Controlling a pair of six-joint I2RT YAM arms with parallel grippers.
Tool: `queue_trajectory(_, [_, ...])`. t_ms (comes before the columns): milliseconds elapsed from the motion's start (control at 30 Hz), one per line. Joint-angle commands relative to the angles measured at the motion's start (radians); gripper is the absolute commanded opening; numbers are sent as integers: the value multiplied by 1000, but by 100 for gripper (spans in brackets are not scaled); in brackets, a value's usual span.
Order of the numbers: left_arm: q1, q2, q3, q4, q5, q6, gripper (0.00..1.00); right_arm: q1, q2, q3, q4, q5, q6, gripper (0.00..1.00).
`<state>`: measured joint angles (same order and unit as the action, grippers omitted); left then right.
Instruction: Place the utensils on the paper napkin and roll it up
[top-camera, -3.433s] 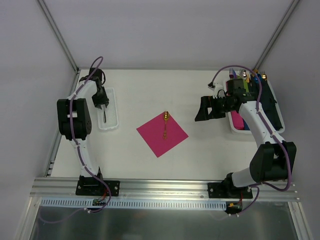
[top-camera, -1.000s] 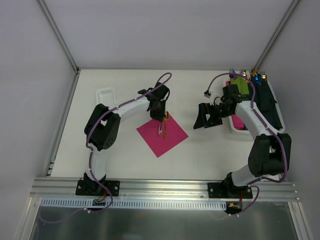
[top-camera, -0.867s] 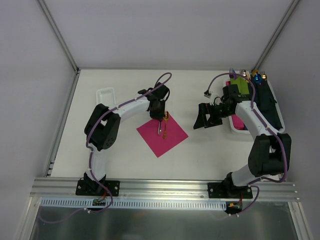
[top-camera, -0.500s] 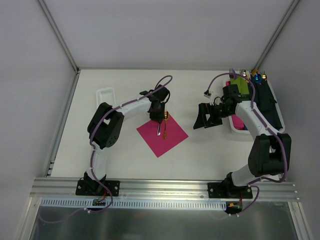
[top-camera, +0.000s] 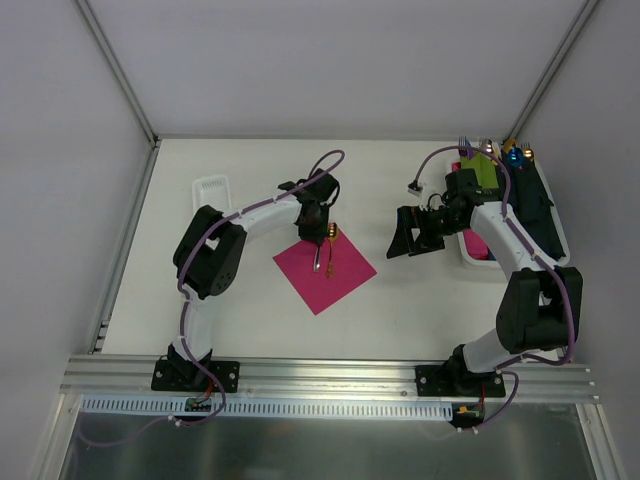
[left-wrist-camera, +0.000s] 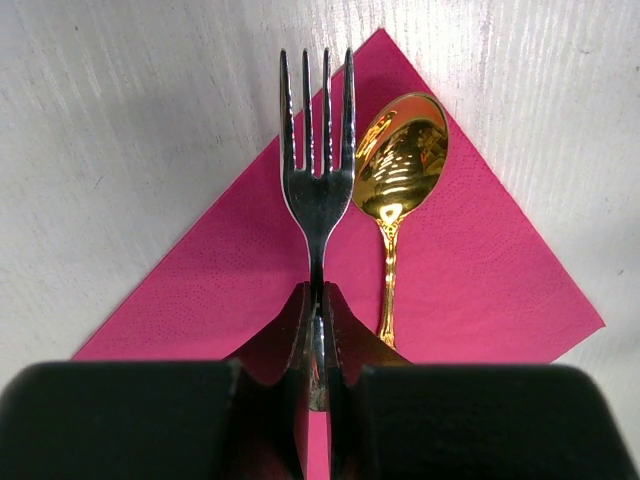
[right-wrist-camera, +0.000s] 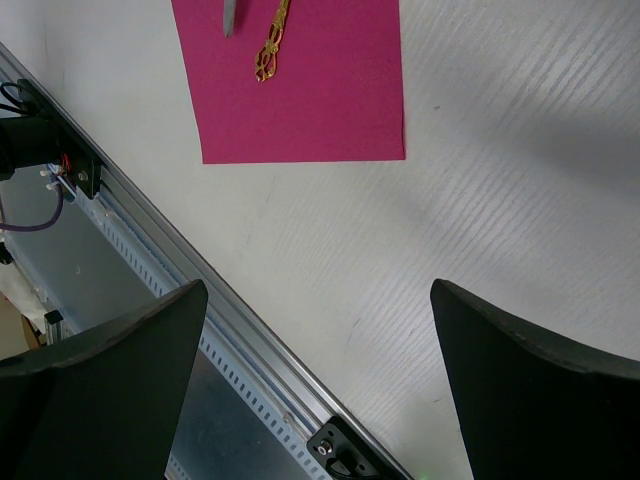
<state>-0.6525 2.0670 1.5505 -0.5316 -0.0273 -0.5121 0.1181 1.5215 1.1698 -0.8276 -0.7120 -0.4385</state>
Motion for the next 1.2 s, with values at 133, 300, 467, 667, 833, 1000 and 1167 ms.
queue_trajectory(133, [-6,-84,10,4,-6,29,1,-3,-14,2,-22,-21,-17,99])
queue_trajectory(300, [-18,-76,13,4,-2,33,1,-3,-17,-1,-22,-21,-17,99])
queue_trajectory(467, [-32,-71,13,5,-6,46,2,-3,-17,-1,-22,-23,-17,99])
queue_trajectory(667, [-42,-58,11,12,-16,63,4,-3,-14,-1,-22,-23,-19,99])
queue_trajectory(833, [-44,-47,11,15,-14,66,4,-3,-12,-1,-22,-23,-19,99])
queue_trajectory(1000, [-45,-31,13,18,-11,67,5,-3,-12,-1,-22,-21,-20,99])
queue_trajectory(1167, [-47,-19,11,21,-10,66,5,-3,-9,-1,-22,-20,-20,99])
